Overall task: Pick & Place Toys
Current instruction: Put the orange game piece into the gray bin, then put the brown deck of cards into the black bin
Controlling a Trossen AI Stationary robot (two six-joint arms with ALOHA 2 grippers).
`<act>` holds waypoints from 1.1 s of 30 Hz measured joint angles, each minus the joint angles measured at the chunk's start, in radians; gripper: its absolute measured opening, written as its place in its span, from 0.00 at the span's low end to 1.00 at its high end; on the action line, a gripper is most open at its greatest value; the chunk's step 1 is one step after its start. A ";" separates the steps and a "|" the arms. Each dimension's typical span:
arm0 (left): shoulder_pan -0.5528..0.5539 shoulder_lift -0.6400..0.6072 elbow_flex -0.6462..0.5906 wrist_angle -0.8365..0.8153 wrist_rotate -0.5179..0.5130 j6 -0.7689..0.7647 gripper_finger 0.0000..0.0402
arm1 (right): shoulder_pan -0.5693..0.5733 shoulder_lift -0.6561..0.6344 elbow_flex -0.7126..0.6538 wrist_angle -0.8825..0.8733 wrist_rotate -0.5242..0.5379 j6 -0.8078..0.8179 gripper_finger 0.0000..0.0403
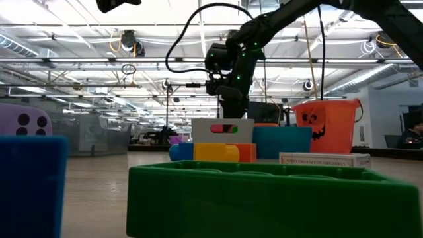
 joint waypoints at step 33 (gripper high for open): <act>-0.006 0.000 0.000 0.002 0.127 -0.050 0.46 | 0.381 -0.537 0.000 -0.162 0.223 0.381 0.52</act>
